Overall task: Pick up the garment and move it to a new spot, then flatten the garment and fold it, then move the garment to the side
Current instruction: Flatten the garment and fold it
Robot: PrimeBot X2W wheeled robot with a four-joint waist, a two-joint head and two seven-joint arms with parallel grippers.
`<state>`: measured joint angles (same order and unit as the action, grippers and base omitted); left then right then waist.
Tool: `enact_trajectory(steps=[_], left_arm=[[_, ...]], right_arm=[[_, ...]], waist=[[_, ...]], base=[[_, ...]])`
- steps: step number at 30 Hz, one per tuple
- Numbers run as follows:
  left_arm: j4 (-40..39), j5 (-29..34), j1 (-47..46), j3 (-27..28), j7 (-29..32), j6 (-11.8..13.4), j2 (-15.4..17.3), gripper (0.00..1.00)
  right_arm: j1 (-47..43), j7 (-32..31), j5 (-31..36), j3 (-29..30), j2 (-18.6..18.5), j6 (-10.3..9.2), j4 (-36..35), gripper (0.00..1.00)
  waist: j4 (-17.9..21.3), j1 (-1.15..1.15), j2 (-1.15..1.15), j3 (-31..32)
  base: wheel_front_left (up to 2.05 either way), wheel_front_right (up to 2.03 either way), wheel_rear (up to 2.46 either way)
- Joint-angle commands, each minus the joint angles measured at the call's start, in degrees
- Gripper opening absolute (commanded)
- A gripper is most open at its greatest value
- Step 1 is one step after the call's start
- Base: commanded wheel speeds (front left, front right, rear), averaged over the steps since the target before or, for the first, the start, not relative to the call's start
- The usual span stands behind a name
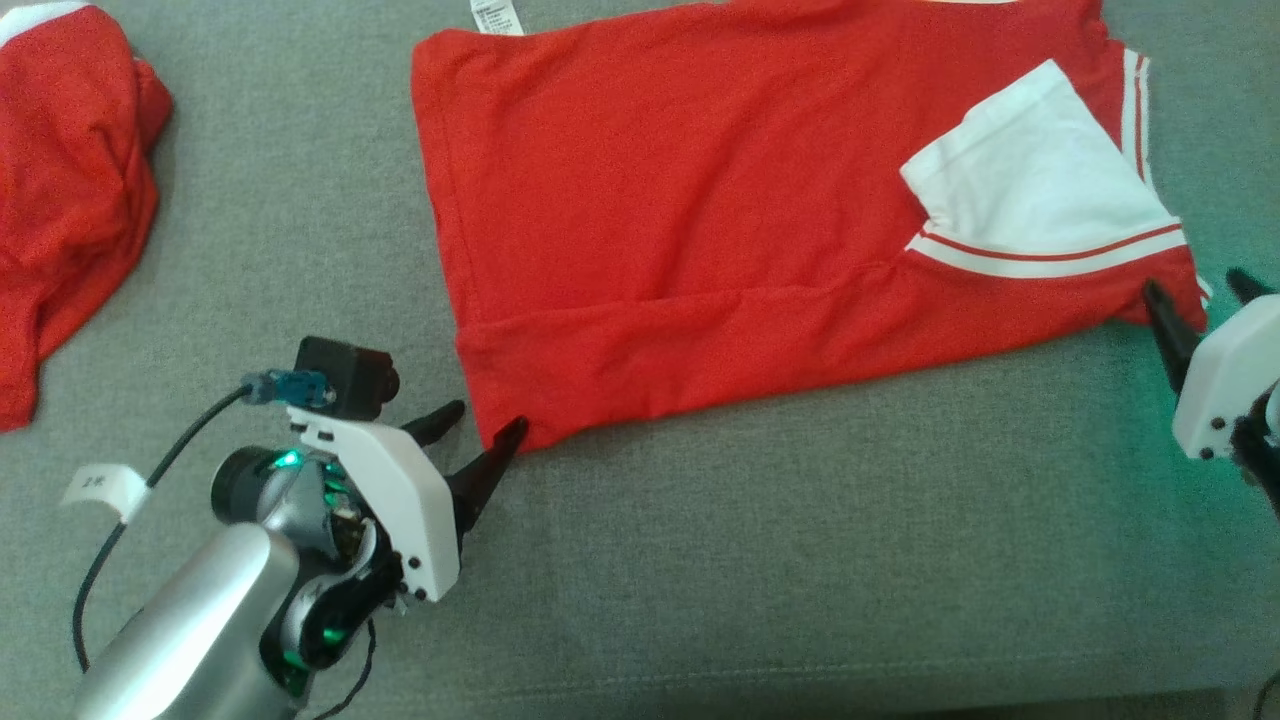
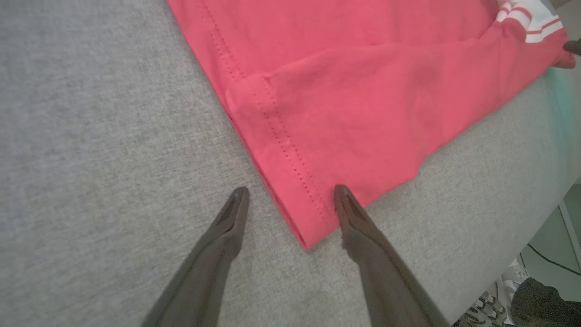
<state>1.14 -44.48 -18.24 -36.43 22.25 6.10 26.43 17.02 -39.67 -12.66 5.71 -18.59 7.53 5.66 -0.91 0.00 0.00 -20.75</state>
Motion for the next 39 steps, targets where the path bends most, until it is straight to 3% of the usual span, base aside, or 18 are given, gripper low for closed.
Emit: enact_trajectory(steps=[1,15,16,17,18,19,20,24,30,35,39], left_arm=[[-1.2,-0.6,-2.4,2.3,-0.1,0.2,1.1,1.0],[3.1,-2.0,-4.4,-0.7,2.7,-2.4,-1.4,1.0],[3.5,-2.3,-4.3,-1.1,3.2,-2.7,-1.4,0.94],[3.8,-2.5,-4.2,-1.4,3.5,-3.0,-1.5,0.36],[4.1,-2.7,-4.2,-1.5,3.6,-3.2,-1.5,0.0],[4.5,-2.8,-4.2,-1.6,3.8,-3.5,-1.5,0.0],[4.9,-2.9,-4.2,-1.8,4.0,-3.9,-1.4,0.0],[5.3,-3.8,-4.3,-0.9,3.8,-4.5,-0.3,0.0],[0.7,-7.1,-1.5,1.1,5.7,-5.5,4.0,0.0],[-6.1,-9.0,3.4,1.1,7.6,-4.7,7.2,0.0],[-9.2,-9.1,8.1,-0.3,7.6,-3.1,7.7,0.0]], right_arm=[[1.2,-0.8,-0.5,-0.6,-1.4,-0.04,-1.0,1.0],[3.1,-5.4,-3.3,-1.1,-1.6,-0.04,4.8,1.0],[2.8,-6.1,-3.8,-1.4,-1.7,-0.04,5.0,1.0],[2.5,-7.0,-4.5,-1.8,-1.7,-0.04,5.1,1.0],[2.2,-7.7,-5.2,-2.1,-1.8,-0.04,5.2,0.93],[1.9,-8.1,-6.0,-2.2,-1.9,-0.04,5.1,0.33],[1.7,-8.3,-6.6,-2.2,-2.1,-0.04,5.0,0.0],[0.9,-9.6,-9.7,-1.9,-3.8,-0.04,3.8,0.0],[-2.1,-13.1,-14.2,0.7,-8.5,-0.04,0.8,0.0],[-7.3,-17.3,-17.0,1.7,-10.7,-0.04,-3.3,0.0],[-11.7,-19.1,-18.0,0.5,-10.2,-0.04,-5.9,0.0]], waist=[[-0.2,0.0,0.0,-0.4],[-1.0,0.0,0.0,-0.9],[-1.0,0.0,0.0,-0.9],[-1.0,0.0,0.0,-0.8],[-1.0,0.0,0.0,-0.7],[-1.0,0.0,0.0,-0.6],[-1.0,0.0,0.0,-0.4],[-1.0,0.0,0.0,0.6],[-0.9,0.0,0.0,2.6],[-0.9,0.0,0.0,3.7],[-0.7,0.0,0.0,3.7]], base=[[0.0,0.0,0.0],[0.0,0.0,0.0],[0.0,0.0,0.0],[0.0,0.0,0.0],[0.0,0.0,0.0],[0.0,0.0,0.0],[0.0,0.0,0.0],[0.0,0.0,0.0],[0.0,0.0,0.0],[0.0,0.0,0.0],[0.0,0.0,0.0]])
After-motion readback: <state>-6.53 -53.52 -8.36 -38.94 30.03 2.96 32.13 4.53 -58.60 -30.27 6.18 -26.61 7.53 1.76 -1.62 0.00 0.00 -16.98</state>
